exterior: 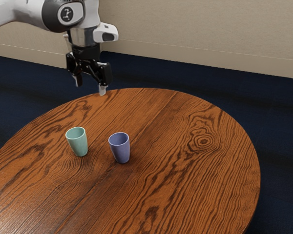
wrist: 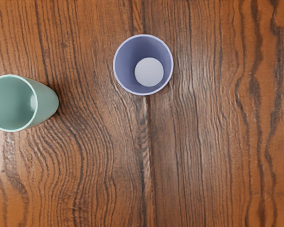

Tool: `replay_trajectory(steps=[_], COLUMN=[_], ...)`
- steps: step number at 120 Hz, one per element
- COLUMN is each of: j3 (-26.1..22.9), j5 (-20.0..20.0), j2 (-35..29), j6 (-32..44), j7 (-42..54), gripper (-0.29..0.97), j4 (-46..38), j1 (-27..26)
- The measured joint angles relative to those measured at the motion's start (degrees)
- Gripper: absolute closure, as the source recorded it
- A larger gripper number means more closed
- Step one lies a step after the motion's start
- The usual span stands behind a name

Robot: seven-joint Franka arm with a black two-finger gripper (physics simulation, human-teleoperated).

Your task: Place the left cup onto the right cup

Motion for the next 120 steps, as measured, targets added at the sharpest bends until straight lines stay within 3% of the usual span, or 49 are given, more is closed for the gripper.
replay_trajectory(steps=[73, 120], j3=[0.82, 1.83], j5=[0.01, 0.01], j2=[0.0, 0.5], j6=[3.0, 5.23], j7=[-0.19, -0.21], gripper=[0.0, 0.0], j4=[-2.31, -4.58], j1=[-3.55, -0.24])
